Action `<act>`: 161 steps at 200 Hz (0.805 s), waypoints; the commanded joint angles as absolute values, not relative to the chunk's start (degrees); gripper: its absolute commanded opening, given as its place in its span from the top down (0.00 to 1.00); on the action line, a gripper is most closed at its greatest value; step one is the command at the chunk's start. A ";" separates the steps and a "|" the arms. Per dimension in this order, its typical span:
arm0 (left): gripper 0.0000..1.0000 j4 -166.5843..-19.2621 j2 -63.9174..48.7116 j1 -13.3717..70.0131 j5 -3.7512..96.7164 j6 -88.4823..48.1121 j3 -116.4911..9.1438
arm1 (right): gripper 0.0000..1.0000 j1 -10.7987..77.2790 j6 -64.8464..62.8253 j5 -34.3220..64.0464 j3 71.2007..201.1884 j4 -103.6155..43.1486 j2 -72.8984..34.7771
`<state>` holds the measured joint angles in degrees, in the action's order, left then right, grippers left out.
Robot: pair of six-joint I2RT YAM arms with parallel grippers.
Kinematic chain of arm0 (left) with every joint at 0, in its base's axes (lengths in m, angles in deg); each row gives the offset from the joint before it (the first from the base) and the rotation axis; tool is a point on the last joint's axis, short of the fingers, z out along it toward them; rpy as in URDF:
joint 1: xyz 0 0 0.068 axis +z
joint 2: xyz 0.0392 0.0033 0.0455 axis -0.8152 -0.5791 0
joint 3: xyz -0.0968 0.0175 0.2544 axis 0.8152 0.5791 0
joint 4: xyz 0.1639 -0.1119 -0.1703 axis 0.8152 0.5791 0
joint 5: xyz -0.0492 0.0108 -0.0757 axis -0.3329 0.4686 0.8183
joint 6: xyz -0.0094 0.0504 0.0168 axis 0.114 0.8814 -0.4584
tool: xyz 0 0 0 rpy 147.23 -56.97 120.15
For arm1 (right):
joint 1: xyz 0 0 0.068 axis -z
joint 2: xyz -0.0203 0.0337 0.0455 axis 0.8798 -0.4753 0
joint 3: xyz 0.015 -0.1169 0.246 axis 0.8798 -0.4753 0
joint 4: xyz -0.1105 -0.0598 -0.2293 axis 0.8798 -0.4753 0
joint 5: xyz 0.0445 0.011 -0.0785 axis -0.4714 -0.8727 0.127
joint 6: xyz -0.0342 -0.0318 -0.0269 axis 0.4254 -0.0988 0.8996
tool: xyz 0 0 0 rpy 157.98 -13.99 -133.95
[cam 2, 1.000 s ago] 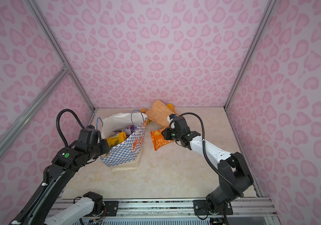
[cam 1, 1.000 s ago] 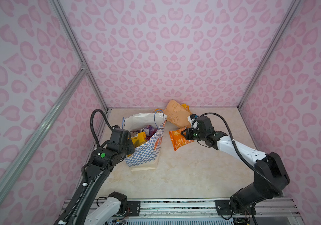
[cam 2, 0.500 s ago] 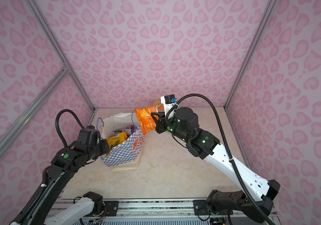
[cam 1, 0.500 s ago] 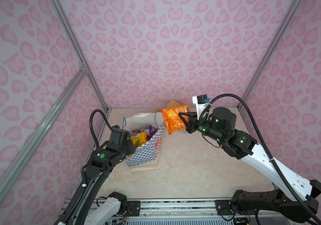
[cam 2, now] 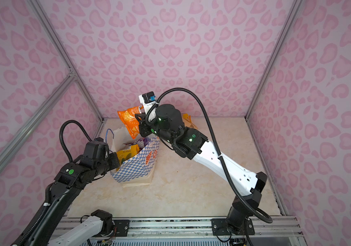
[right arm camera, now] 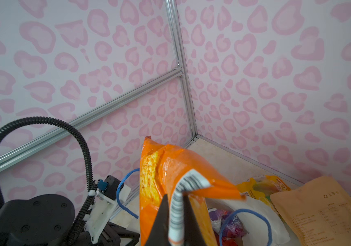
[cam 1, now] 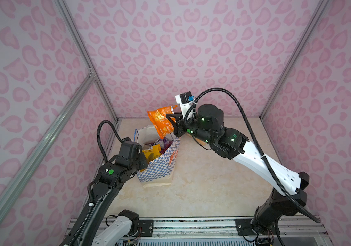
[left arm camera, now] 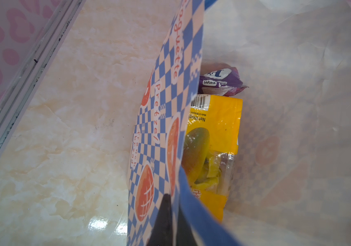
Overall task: Place the snacks into the paper bag
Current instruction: 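Lift the orange chip bag and carry it over the paper bag opening, then lower the orange chip bag into the paper bag and open the right gripper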
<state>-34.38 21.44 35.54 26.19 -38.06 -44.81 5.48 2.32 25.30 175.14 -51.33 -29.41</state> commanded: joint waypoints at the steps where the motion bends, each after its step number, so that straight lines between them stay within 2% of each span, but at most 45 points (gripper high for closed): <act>1: 0.96 -33.78 21.98 35.63 27.03 -38.38 -44.60 | 0.91 5.19 3.67 25.77 179.46 -54.11 -33.74; 82: 0.96 -33.90 21.51 35.62 26.98 -38.22 -44.77 | 0.92 5.11 4.90 27.23 188.97 -62.02 -47.25; 161: 0.96 -35.08 20.38 35.58 26.13 -38.94 -45.35 | 0.94 4.50 4.62 28.13 182.24 -65.32 -49.03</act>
